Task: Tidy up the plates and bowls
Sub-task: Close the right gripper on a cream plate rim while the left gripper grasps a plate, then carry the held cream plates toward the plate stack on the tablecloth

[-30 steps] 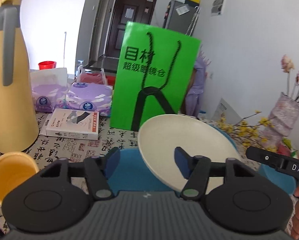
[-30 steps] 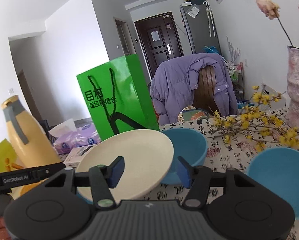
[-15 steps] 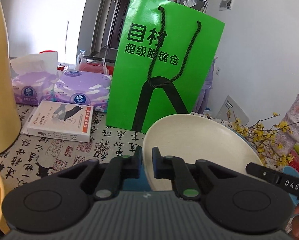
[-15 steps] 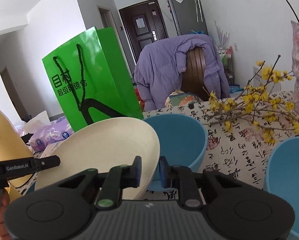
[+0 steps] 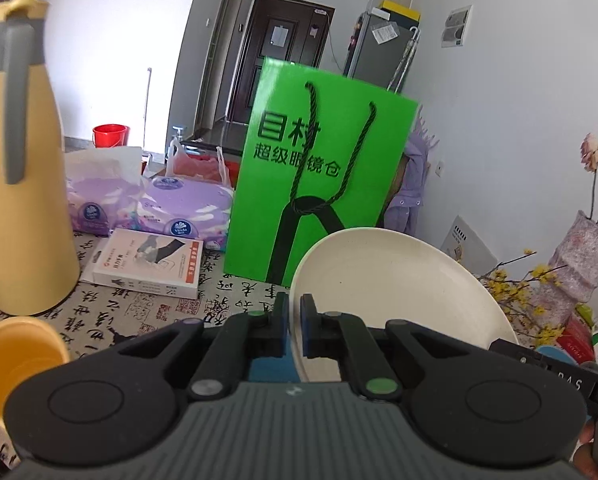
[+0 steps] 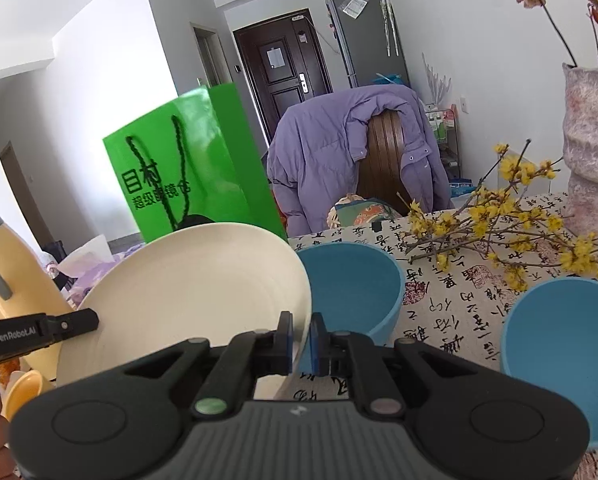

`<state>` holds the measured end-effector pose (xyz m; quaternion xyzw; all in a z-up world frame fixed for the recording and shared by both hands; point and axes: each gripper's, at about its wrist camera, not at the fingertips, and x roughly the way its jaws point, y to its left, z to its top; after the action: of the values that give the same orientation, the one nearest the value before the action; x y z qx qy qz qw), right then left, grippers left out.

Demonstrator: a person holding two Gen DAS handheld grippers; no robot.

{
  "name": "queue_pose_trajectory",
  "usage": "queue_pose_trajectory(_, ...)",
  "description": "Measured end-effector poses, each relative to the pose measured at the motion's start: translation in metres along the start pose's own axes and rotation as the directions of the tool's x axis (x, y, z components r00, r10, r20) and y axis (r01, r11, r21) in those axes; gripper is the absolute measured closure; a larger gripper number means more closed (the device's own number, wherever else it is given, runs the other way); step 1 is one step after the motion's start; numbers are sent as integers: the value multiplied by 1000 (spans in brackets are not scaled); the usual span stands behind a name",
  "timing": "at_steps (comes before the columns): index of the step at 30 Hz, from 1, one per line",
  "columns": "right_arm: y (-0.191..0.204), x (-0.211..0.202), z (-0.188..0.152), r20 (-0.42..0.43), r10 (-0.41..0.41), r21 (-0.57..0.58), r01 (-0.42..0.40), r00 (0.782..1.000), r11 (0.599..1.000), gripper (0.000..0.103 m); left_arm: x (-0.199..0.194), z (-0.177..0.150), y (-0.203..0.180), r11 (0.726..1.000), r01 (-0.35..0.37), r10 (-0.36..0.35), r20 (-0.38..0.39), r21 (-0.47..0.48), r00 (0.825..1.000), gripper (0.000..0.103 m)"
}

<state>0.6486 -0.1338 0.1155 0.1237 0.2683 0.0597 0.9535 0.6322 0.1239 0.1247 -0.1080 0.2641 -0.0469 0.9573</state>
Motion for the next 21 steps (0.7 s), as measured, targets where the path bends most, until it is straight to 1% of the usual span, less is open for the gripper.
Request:
queue_pose_trajectory(4, 5, -43, -10, 22, 31, -1, -31, 999, 1000, 95, -52, -6, -4, 1000, -7, 7, 14, -10, 1000, 97)
queue_pose_trajectory(9, 7, -106, -34, 34, 65, 12, -66, 997, 998, 95, -124, -33, -14, 1000, -26, 27, 47, -14, 999, 97)
queue_pose_trajectory(12, 7, -146, -56, 48, 77, 8, -78, 996, 997, 95, -165, -55, -21, 999, -31, 32, 61, -24, 998, 97)
queue_pose_trajectory(16, 6, -192, -94, 40, 104, 7, -105, 994, 994, 94, -215, -89, -22, 998, -26, 31, 83, -59, 996, 97)
queue_pose_trajectory(19, 6, -219, -121, 31, 112, 6, -112, 993, 994, 94, -244, -117, -14, 995, -14, 22, 84, -96, 996, 97)
queue_pose_trajectory(21, 6, -234, -140, 11, 125, 4, -125, 992, 992, 94, -258, -136, -10, 993, -23, 32, 78, -115, 996, 97)
